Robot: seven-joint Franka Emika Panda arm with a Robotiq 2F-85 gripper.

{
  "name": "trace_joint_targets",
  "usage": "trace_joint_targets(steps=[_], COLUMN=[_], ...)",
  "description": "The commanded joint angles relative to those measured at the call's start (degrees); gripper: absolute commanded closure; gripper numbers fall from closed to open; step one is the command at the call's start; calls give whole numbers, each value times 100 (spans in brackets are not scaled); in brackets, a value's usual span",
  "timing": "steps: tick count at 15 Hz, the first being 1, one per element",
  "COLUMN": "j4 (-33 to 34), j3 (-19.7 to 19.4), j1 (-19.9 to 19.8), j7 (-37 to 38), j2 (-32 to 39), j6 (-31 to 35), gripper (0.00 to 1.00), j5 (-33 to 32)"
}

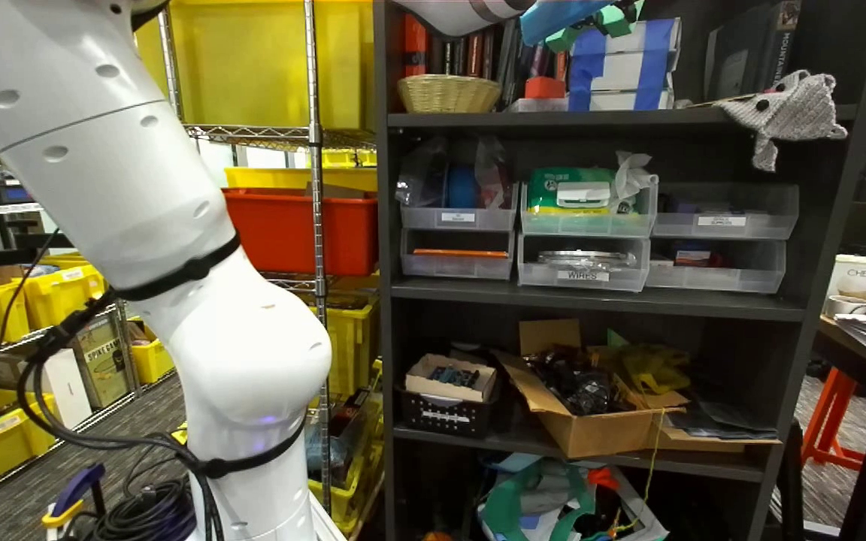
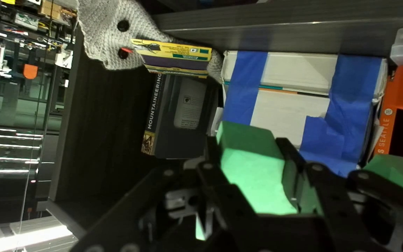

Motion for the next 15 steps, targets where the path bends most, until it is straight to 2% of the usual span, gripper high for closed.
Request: trace_joint_targets(steps=[1, 4, 15], j4=[-118, -159, 47], j3=[29, 28, -18], j1=[-112, -223, -455], j7=[51, 34, 65], j2=[-79, 25, 662], j6=[208, 514, 738], gripper=[82, 82, 82], j5=[-210, -399, -568])
